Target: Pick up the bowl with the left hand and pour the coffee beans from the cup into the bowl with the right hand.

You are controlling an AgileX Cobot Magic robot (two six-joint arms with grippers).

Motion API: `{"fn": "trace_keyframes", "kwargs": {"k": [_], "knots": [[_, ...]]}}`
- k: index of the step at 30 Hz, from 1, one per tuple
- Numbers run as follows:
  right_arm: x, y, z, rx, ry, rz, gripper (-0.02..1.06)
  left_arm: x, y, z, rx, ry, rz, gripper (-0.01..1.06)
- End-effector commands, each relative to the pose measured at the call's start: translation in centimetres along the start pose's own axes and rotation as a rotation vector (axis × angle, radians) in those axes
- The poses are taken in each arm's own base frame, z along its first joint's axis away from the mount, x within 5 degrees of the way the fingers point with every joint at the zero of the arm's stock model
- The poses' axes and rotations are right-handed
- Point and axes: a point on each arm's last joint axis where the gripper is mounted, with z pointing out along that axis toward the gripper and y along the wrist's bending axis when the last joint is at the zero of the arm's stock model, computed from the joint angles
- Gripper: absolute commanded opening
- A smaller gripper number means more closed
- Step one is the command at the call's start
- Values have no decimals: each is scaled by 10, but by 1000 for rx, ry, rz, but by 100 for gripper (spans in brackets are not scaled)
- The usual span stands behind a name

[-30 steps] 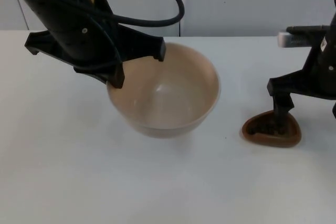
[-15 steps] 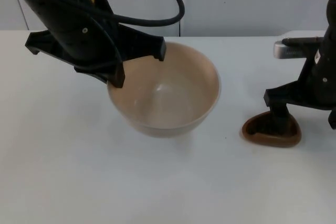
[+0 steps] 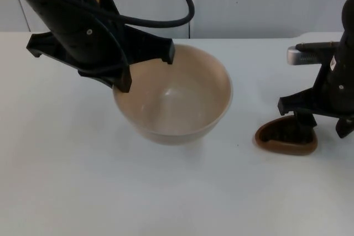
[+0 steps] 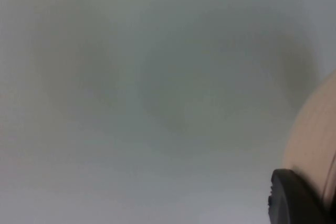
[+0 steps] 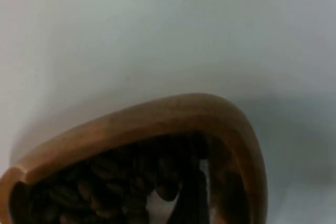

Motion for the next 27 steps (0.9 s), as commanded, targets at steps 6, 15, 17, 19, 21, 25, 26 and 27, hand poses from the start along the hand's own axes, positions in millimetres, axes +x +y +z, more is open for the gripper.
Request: {"fn": "trace_keyframes", "kwargs": {"k": [6, 15, 17, 19, 21, 25, 26, 27], "knots": [[0, 2, 0, -9, -8, 17, 65, -2, -3, -5, 17, -20, -13, 0], [0, 7, 0, -26, -17, 22, 62, -2, -3, -5, 16, -16, -13, 0], [0, 7, 0, -27, -21, 22, 55, -2, -3, -5, 16, -16, -13, 0], [-1, 7, 0, -28, -24, 22, 50, -2, -3, -5, 16, -16, -13, 0], [-1, 7, 0, -29, -25, 22, 40, -2, -3, -5, 16, -16, -13, 0], [-1, 7, 0, -31, -31, 22, 26, -2, -3, -5, 16, -16, -13, 0], [-1, 7, 0, -31, -31, 22, 22, -2, -3, -5, 16, -16, -13, 0], [-1, 7, 0, -33, -30, 26, 18, -2, -3, -5, 16, -16, -13, 0]]}}
